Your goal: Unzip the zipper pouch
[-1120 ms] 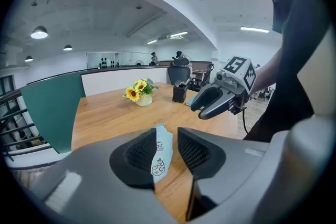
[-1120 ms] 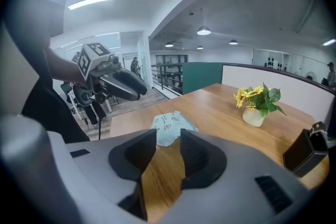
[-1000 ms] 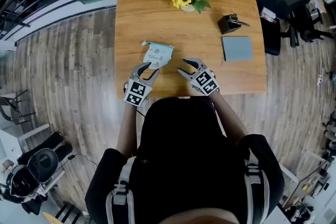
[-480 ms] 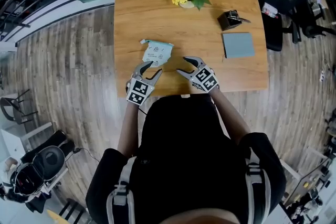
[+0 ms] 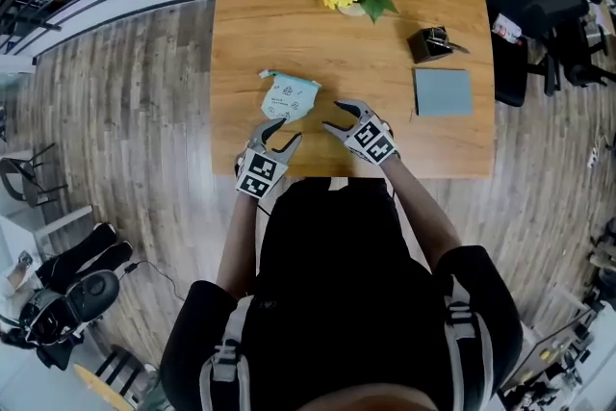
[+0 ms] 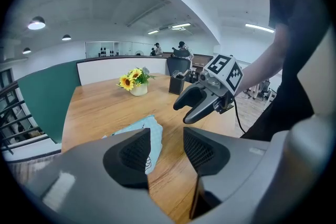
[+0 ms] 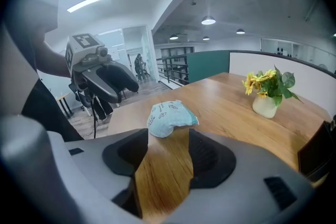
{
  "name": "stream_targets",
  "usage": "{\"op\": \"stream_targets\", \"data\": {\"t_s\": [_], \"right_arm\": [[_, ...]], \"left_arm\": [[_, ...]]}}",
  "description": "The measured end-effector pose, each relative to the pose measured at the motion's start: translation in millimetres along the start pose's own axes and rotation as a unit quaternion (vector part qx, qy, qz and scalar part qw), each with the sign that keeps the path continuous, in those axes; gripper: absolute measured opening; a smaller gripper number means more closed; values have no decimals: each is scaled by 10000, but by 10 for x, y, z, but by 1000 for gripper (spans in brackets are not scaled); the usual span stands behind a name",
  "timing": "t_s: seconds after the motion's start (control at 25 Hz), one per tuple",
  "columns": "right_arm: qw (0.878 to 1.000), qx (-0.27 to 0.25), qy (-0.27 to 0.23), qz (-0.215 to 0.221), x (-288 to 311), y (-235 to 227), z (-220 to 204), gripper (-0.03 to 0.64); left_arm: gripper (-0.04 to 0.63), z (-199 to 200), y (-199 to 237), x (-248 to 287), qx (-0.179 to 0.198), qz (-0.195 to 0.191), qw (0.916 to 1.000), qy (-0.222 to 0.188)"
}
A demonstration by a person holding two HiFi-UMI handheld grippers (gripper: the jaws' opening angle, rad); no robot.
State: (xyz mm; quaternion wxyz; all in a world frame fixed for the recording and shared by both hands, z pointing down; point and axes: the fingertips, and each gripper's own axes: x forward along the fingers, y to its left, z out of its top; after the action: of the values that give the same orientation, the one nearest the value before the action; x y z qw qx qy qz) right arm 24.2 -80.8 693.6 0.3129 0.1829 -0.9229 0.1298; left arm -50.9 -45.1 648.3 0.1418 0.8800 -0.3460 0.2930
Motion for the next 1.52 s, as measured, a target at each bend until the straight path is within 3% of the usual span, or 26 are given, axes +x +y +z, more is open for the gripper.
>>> {"op": "stream_targets", "data": {"t_s": [0.44,0.8,1.2,1.52], "right_arm": [[9964,-717,266,-353,293,-576,37,150],[9921,-1040,508,-476,563,-757,-45,146],[9888,-1412,413,-234,658,-758,36,118],[9818,-1863,368,74,715,-671,92,9]], "left_arm": [[195,-73,-61,62,-357,262,9990,95],[195,-168,-71,62,-580,408,9973,170],[193,-217,-57,96,-682,469,9963,229],[193,-206,-43,139,-652,439,9966,267]]}}
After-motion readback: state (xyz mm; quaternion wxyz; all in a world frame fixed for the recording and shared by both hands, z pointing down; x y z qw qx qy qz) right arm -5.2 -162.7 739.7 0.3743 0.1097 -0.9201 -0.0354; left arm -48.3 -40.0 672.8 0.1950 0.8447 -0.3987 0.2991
